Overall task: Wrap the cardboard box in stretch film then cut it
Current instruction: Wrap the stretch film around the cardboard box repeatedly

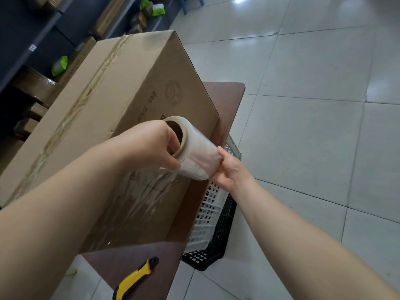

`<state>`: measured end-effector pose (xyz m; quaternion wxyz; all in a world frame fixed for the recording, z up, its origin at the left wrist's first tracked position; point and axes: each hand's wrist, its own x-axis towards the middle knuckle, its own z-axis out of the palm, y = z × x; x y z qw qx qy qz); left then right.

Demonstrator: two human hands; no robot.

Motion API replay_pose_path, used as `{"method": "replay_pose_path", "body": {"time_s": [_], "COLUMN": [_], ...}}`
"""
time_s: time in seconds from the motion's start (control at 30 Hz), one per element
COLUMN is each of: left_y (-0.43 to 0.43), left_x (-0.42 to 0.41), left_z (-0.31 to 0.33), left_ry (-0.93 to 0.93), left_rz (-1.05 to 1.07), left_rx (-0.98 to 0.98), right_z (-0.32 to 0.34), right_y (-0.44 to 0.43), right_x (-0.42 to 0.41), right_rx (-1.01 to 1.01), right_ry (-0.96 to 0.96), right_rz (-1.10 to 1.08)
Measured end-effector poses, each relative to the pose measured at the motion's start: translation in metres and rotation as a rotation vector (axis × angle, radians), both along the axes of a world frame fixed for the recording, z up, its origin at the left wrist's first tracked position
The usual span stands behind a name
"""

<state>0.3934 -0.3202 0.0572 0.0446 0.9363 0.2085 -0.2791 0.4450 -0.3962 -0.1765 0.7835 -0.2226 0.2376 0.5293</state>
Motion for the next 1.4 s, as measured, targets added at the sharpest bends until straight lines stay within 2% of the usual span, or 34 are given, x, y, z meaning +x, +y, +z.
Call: {"method": "replay_pose_path", "body": {"time_s": [0.1, 0.17, 0.27, 0.4, 0.7, 0.97, 1.07, 1.2, 1.27, 1.4], "left_y": [0.003, 0.002, -0.006, -0.014, -0.006, 0.003, 0.009, 0.011, 0.011, 0.006], "left_x": [0.007, 0.015, 0.030, 0.047, 0.063, 0.081, 0.090, 0.104, 0.111, 0.124], "left_z": [0.003, 0.003, -0.004, -0.007, -0.003, -0.002, 0.002, 0.001, -0.006, -0.011], "left_ry": [-0.059, -0.107, -0.148, -0.232, -0.044, 0.079, 0.041, -0.147, -0.209, -0.271], "left_rz": [0.129, 0.328, 0.493, 0.449, 0.130, -0.189, -0.163, 0.191, 0.264, 0.237], "left_rx": [-0.161, -0.295, -0.315, -0.237, -0.067, 0.052, -0.020, -0.296, -0.316, -0.265], "right_z": [-0.004, -0.004, -0.003, -0.003, -0.002, -0.005, -0.010, -0.010, -0.007, 0.001], "right_y": [-0.003, -0.005, -0.006, -0.008, -0.011, 0.008, 0.006, 0.006, 0.006, 0.002], "right_x": [0.001, 0.002, 0.004, 0.007, 0.033, 0.063, 0.065, 0.064, 0.065, 0.070], "right_rx": [0.082, 0.140, 0.203, 0.258, 0.062, 0.089, 0.138, 0.235, 0.227, 0.215], "right_ry": [0.027, 0.032, 0.052, 0.115, 0.015, -0.019, -0.009, 0.015, 0.016, 0.021], "right_rz": [-0.037, -0.063, -0.078, -0.120, -0.114, -0.130, -0.172, -0.231, -0.243, -0.296]}}
